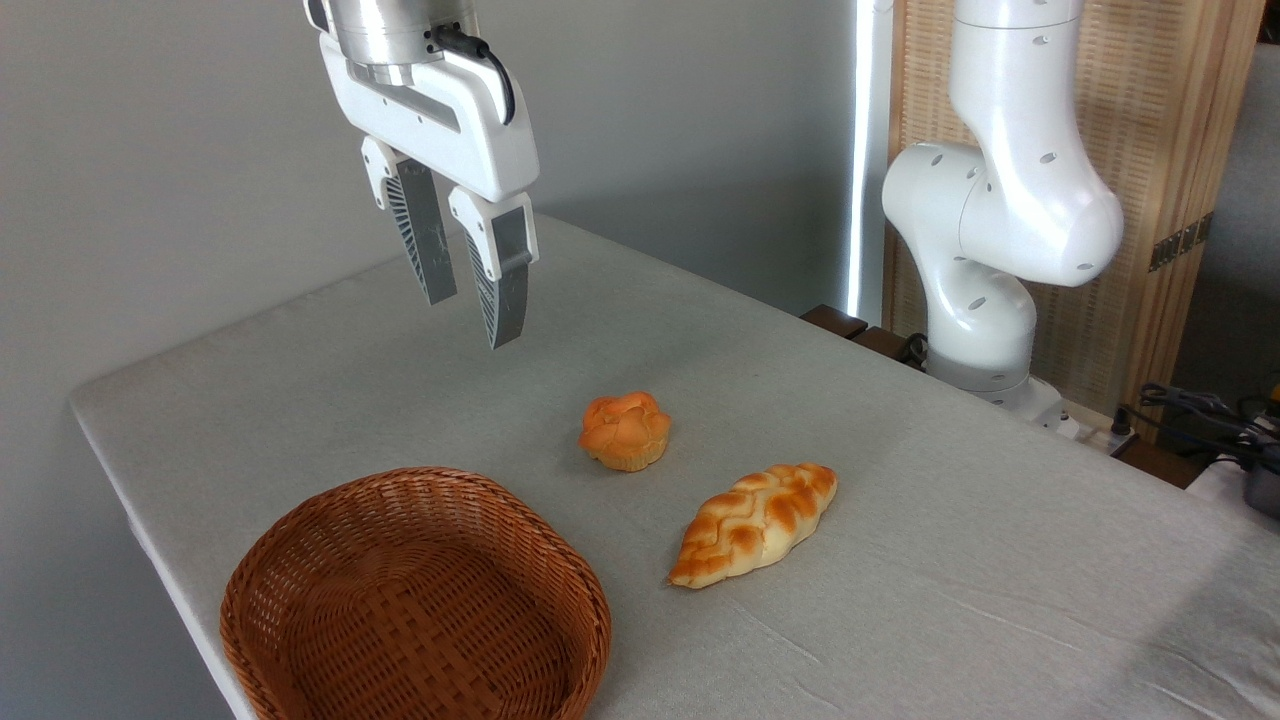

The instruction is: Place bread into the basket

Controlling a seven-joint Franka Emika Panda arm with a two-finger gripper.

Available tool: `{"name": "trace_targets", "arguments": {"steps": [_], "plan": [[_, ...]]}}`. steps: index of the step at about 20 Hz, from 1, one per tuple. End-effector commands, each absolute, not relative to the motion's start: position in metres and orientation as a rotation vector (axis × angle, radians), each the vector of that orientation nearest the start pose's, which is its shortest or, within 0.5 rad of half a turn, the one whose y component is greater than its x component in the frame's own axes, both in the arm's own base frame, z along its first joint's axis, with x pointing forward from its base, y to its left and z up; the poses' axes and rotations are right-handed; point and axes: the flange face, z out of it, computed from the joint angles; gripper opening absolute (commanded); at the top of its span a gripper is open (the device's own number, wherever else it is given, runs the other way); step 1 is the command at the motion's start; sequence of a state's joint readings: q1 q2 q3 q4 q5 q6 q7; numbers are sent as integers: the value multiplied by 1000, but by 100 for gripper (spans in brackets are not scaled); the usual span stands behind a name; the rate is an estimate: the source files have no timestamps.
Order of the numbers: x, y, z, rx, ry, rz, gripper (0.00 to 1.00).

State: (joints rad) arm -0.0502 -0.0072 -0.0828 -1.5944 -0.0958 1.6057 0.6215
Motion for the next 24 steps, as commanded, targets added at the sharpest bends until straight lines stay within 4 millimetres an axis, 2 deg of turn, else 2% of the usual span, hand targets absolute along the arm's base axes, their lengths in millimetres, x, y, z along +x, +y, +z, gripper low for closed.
{"name": "trace_targets", "arguments": {"steps": [1, 13, 19, 24], "plan": [[545, -76, 627, -3012, 1190, -91, 100], [544, -75, 620, -3012, 1191, -68, 100], [512, -74, 604, -3007, 1183, -67, 100], [480, -86, 568, -2993, 1232, 17, 100]]}}
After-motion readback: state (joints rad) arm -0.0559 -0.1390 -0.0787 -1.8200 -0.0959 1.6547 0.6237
